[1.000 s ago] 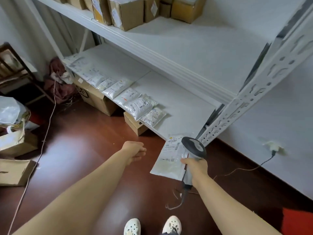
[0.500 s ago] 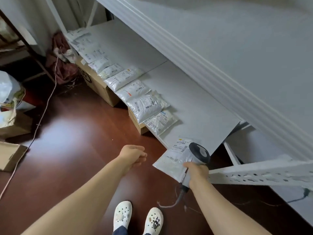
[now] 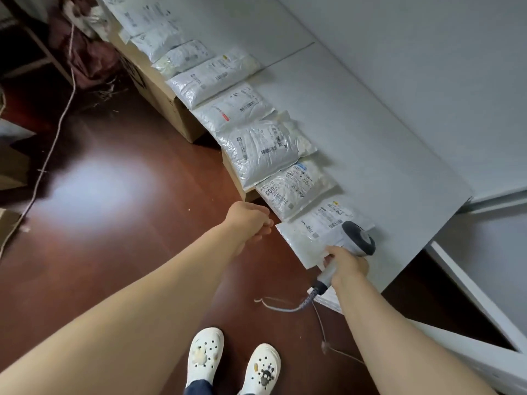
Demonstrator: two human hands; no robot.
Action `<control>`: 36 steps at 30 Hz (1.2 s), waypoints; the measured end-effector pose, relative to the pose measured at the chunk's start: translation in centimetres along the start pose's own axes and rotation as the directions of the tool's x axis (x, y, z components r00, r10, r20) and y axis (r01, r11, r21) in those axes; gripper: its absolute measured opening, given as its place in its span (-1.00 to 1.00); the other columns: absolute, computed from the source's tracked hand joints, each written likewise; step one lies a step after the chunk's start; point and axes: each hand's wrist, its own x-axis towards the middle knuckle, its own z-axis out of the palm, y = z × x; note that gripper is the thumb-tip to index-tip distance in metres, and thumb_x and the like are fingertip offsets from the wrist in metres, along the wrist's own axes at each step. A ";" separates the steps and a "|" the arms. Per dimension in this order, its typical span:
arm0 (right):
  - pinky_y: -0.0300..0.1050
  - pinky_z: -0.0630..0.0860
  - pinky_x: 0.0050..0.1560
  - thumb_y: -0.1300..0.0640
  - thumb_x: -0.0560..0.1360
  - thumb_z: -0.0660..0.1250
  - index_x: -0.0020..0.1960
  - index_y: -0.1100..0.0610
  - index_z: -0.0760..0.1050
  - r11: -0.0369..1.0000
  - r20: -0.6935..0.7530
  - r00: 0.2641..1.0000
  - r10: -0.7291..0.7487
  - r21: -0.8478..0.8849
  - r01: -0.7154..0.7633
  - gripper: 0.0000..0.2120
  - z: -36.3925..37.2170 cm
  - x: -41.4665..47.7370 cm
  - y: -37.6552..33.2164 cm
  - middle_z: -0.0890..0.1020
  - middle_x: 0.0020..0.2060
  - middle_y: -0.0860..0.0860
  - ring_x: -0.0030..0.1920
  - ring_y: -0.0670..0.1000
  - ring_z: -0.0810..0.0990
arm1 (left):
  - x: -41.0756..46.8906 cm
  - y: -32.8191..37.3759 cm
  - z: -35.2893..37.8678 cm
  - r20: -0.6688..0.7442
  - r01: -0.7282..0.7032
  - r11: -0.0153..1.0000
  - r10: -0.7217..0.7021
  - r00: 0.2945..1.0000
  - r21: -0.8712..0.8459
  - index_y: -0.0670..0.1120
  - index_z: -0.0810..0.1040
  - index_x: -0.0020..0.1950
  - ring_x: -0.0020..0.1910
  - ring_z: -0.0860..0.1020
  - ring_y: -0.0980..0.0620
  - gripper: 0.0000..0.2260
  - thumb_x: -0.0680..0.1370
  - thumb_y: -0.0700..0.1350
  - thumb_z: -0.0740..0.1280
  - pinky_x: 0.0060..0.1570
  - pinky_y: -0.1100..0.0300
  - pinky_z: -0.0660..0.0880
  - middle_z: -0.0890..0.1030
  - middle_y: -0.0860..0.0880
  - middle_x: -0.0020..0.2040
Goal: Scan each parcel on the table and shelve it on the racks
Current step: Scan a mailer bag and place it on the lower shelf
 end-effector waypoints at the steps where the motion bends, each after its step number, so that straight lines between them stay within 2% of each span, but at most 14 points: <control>1: -0.04 0.51 -0.16 0.36 0.38 0.46 -0.21 0.26 0.47 1.000 0.009 1.000 0.015 0.006 -0.015 -0.84 0.4 0.3 -0.1 0.62 -0.20 0.18 -0.34 0.07 0.55 | 0.4 -0.1 0.0 0.003 0.005 1.000 -0.005 1.000 0.004 -0.10 0.53 -0.07 -0.31 0.58 0.04 -0.85 0.53 -0.35 0.29 -0.23 0.20 0.51 0.63 -0.08 -0.19; 3: -0.03 0.53 -0.08 0.33 0.40 0.46 -0.29 0.23 0.44 1.000 0.013 1.000 0.010 -0.013 -0.009 -0.79 1.1 0.6 -0.3 0.60 -0.29 0.12 -0.37 0.05 0.54 | 1.0 -0.2 -0.1 0.007 0.014 1.000 -0.014 1.000 0.009 -0.09 0.54 -0.07 -0.30 0.59 0.04 -0.85 0.53 -0.34 0.30 -0.23 0.19 0.51 0.63 -0.08 -0.17; 5: 0.01 0.52 0.03 0.30 0.41 0.47 -0.29 0.21 0.42 0.999 0.001 1.000 -0.015 -0.043 0.015 -0.77 1.4 0.8 -0.5 0.60 -0.23 0.11 -0.27 0.09 0.56 | 1.2 -0.2 -0.1 0.005 0.018 1.000 -0.018 1.000 0.010 -0.08 0.53 -0.08 -0.29 0.59 0.04 -0.85 0.53 -0.33 0.30 -0.23 0.20 0.51 0.64 -0.08 -0.15; 7: 0.00 0.47 0.06 0.28 0.41 0.47 -0.20 0.24 0.42 0.997 -0.002 0.999 -0.034 -0.065 0.034 -0.79 1.2 0.6 -0.6 0.56 -0.13 0.11 -0.11 0.13 0.54 | 1.1 -0.1 -0.2 0.000 0.017 1.000 -0.017 1.000 0.010 -0.08 0.53 -0.08 -0.29 0.58 0.05 -0.85 0.53 -0.33 0.29 -0.24 0.21 0.51 0.64 -0.09 -0.14; 9: 0.00 0.45 0.06 0.26 0.40 0.48 -0.05 0.25 0.46 0.996 0.001 1.000 -0.025 -0.090 0.025 -0.77 0.6 0.1 -0.6 0.56 -0.05 0.12 -0.05 0.16 0.53 | 0.3 0.0 -0.3 -0.003 0.020 1.000 -0.019 1.000 0.016 -0.09 0.53 -0.05 -0.31 0.57 0.05 -0.86 0.53 -0.33 0.29 -0.25 0.22 0.49 0.63 -0.09 -0.14; 12: 0.00 0.51 0.03 0.28 0.41 0.47 -0.20 0.25 0.50 0.994 0.035 0.999 0.007 -0.108 -0.003 -0.86 -0.9 -1.8 -0.7 0.66 -0.07 0.16 -0.12 0.14 0.60 | -1.7 0.4 -0.3 -0.008 0.029 0.999 -0.029 1.000 0.031 -0.10 0.53 -0.01 -0.31 0.57 0.05 -0.85 0.52 -0.34 0.29 -0.24 0.21 0.49 0.63 -0.11 -0.12; 14: -0.03 0.51 -0.01 0.33 0.41 0.44 -0.26 0.23 0.50 0.992 0.067 0.998 0.005 -0.128 0.004 -0.86 -2.1 -3.6 -1.0 0.66 -0.16 0.15 -0.19 0.11 0.61 | -3.8 0.9 -0.3 -0.019 0.028 0.999 -0.027 0.999 0.042 -0.09 0.53 -0.05 -0.32 0.56 0.05 -0.85 0.52 -0.34 0.30 -0.26 0.22 0.48 0.63 -0.11 -0.11; 17: -0.08 0.47 -0.10 0.38 0.40 0.41 -0.23 0.23 0.49 0.983 0.126 0.991 -0.044 -0.171 0.065 -0.86 -4.1 -7.1 -1.6 0.60 -0.33 0.08 -0.35 0.03 0.53 | -7.6 1.7 0.1 -0.018 0.012 0.998 -0.011 1.000 0.057 -0.08 0.52 -0.09 -0.31 0.56 0.05 -0.84 0.52 -0.35 0.30 -0.26 0.22 0.48 0.63 -0.11 -0.12; 22: -0.21 0.50 -0.31 0.39 0.41 0.41 -0.19 0.22 0.50 0.961 0.234 0.962 -0.139 -0.203 0.188 -0.87 -8.2 -13.4 -1.8 0.61 -0.35 0.05 -0.36 -0.03 0.55 | -15.2 2.6 1.2 0.016 -0.045 0.991 0.043 0.999 0.128 -0.11 0.54 -0.08 -0.31 0.56 0.04 -0.84 0.52 -0.36 0.30 -0.24 0.21 0.50 0.62 -0.11 -0.15; 25: -0.11 0.57 -0.16 0.37 0.40 0.43 -0.22 0.18 0.49 0.949 0.258 0.946 -0.195 -0.196 0.249 -0.84 -11.1 -16.8 -0.9 0.60 -0.38 0.03 -0.33 -0.02 0.57 | -18.8 2.6 2.1 0.052 -0.089 0.983 0.082 0.995 0.161 -0.16 0.55 -0.07 -0.34 0.55 0.01 -0.85 0.51 -0.39 0.30 -0.24 0.20 0.50 0.61 -0.15 -0.15; 26: -0.11 0.57 -0.16 0.36 0.39 0.42 -0.23 0.17 0.48 0.947 0.256 0.945 -0.204 -0.192 0.257 -0.84 -12.1 -17.9 -0.4 0.60 -0.39 0.03 -0.35 -0.02 0.55 | -19.8 2.5 2.4 0.071 -0.102 0.978 0.091 0.993 0.180 -0.17 0.55 -0.05 -0.35 0.55 0.00 -0.84 0.50 -0.40 0.31 -0.24 0.18 0.49 0.61 -0.16 -0.16; 29: -0.17 0.47 -0.30 0.38 0.37 0.40 -0.23 0.21 0.47 0.961 0.220 0.951 -0.218 -0.120 0.249 -0.86 -15.5 -20.7 1.7 0.56 -0.41 0.06 -0.41 0.00 0.49 | -22.9 1.5 3.5 0.155 -0.145 0.954 0.106 0.982 0.263 -0.15 0.56 -0.06 -0.35 0.55 -0.02 -0.83 0.47 -0.40 0.35 -0.29 0.18 0.46 0.59 -0.14 -0.25; 32: -0.13 0.46 -0.25 0.42 0.36 0.41 -0.16 0.29 0.50 0.973 0.135 0.963 -0.232 0.013 0.232 -0.87 -18.8 -22.7 4.1 0.56 -0.34 0.11 -0.28 0.08 0.52 | -25.7 0.2 4.8 0.268 -0.205 0.914 0.112 0.957 0.349 -0.12 0.56 -0.06 -0.30 0.56 -0.03 -0.82 0.46 -0.38 0.36 -0.29 0.18 0.47 0.59 -0.15 -0.23; 36: -0.08 0.45 -0.14 0.48 0.36 0.36 0.09 0.43 0.48 0.958 0.020 0.981 -0.191 0.220 0.182 -0.70 -24.0 -25.0 6.8 0.63 -0.07 0.27 -0.13 0.07 0.50 | -29.6 -1.6 7.7 0.426 -0.305 0.843 0.102 0.899 0.442 -0.11 0.48 -0.25 -0.29 0.51 -0.04 -0.79 0.46 -0.41 0.32 -0.30 0.20 0.39 0.51 -0.14 -0.24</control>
